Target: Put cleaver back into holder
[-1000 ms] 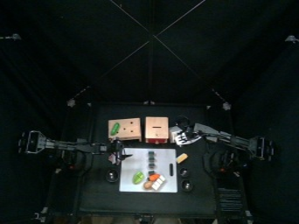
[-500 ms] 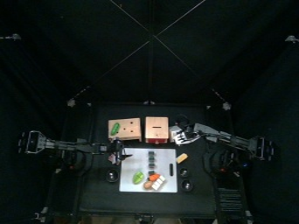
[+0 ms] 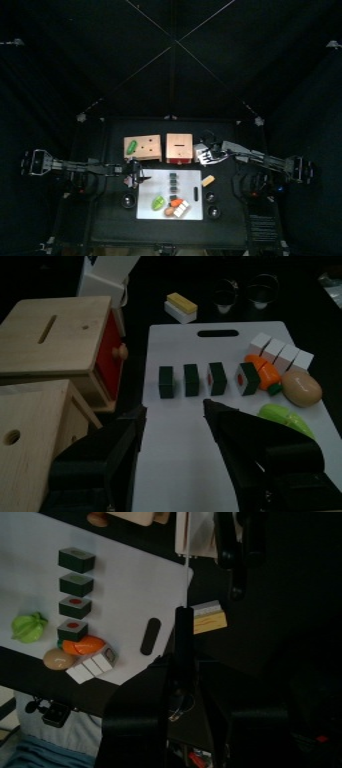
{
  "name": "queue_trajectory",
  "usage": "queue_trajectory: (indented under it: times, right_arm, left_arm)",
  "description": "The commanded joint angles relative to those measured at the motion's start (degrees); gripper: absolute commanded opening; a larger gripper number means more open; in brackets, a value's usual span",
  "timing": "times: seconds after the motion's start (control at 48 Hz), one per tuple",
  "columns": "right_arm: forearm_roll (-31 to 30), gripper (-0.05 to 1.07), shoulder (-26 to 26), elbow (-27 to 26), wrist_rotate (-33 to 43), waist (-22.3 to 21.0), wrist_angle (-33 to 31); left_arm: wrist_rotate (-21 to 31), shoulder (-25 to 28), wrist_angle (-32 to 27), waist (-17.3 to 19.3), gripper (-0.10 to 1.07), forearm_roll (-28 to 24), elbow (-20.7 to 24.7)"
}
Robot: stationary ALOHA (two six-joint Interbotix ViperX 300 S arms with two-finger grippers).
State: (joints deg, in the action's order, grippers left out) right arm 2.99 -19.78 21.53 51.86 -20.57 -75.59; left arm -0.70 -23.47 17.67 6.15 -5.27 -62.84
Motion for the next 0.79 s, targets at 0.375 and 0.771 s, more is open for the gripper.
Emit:
queue_trajectory:
  times: [0.375,0.771]
  right_arm:
    - [-0.7,0.6,-1.23,-2.55,0.18,-4.04,1.05]
    - [-0.35,0.6,0.0,-0.53,-0.09,-4.31,4.22]
  left_arm:
    - [-0.09,-0.26,0.18,0.09,0.87,0.0,0.26]
    - [-0.09,-0.26,0.18,0.09,0.87,-0.09,0.18]
